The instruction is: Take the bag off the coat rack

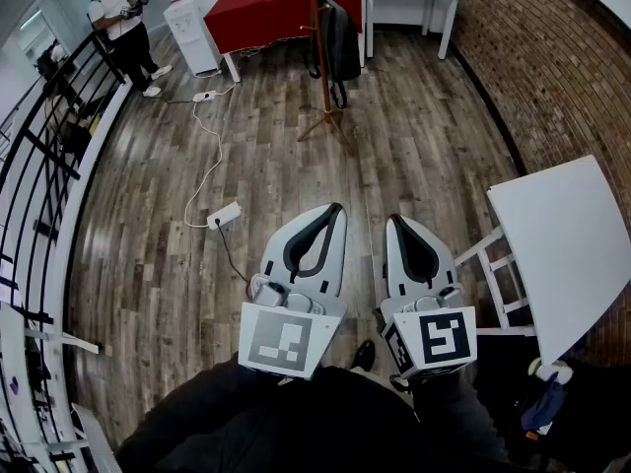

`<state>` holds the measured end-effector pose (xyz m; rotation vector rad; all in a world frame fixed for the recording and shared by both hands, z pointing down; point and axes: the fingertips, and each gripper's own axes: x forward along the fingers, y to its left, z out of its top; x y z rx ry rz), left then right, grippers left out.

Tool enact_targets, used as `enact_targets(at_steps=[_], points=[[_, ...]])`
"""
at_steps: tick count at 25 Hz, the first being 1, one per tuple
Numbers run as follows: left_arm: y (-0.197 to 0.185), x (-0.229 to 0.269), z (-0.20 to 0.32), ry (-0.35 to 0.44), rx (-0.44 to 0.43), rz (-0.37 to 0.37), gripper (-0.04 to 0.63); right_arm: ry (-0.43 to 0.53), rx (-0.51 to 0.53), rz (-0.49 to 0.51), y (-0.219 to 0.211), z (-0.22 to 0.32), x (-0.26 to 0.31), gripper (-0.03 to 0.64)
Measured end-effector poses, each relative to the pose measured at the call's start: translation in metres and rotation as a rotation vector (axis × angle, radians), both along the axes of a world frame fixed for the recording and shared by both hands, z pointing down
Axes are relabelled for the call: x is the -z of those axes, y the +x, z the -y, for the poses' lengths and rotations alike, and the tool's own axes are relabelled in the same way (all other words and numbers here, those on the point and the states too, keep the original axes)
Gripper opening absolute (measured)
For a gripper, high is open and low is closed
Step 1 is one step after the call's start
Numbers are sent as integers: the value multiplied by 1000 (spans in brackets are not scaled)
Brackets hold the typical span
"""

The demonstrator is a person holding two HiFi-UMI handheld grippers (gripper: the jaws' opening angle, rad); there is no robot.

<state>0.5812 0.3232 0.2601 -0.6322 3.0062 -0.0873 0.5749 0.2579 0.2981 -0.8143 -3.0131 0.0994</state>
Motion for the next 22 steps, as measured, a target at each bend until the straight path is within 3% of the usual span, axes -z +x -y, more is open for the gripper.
enact_targets(at_steps=[17, 22], points=[[-7, -11, 66, -34, 10, -41, 9, -41, 60, -49, -12, 60, -13, 8], [-25, -23, 69, -40, 22, -76, 9, -51, 59, -68, -31, 65, -21, 8]])
